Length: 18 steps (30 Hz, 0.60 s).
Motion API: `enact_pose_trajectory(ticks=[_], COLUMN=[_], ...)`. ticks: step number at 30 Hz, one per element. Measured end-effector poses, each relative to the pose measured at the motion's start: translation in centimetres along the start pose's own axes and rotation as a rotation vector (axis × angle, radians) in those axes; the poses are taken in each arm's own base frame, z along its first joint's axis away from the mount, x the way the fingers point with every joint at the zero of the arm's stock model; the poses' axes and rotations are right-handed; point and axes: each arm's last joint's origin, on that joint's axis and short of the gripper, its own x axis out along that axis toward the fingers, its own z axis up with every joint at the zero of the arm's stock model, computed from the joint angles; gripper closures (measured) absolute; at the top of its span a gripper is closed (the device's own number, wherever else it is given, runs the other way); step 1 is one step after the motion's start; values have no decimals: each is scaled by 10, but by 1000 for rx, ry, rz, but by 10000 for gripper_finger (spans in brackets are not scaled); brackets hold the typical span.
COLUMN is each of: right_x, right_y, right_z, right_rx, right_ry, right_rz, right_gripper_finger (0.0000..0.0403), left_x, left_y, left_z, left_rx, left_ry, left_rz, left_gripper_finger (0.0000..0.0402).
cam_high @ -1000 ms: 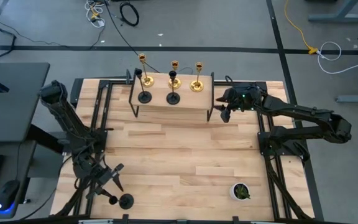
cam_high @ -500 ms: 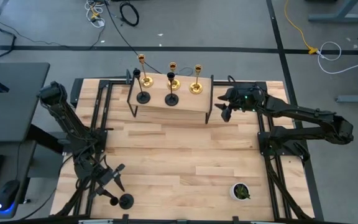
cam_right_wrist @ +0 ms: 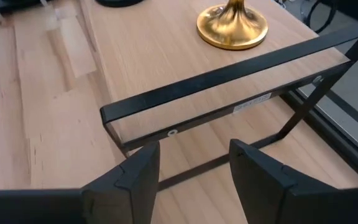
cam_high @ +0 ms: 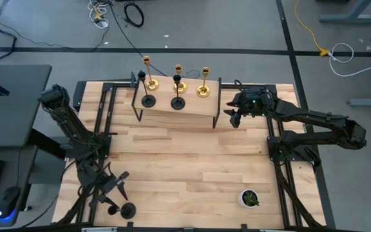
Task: Pick & Place candle stick holders
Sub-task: Put the black candle holder aligned with the other black candle holders on the shelf
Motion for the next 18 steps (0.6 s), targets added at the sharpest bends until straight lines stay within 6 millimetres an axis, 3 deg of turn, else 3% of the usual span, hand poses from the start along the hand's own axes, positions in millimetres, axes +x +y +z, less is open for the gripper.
enact_pose_trajectory(ticks=[10,18], right_x=[0,0], right_y=[0,0], right_z=[0,0], right_rx=[-1,-1], right_ry=[0,1], right_rz=[-1,-1], right_gripper_finger=[209,209], left_x=[-1,-2], left_y=[-3,-11], left_z=[-7,-2], left_rx=[-39,33], left_ry=[83,12], left_rz=[-47,-115], left_gripper_finger=[201,228])
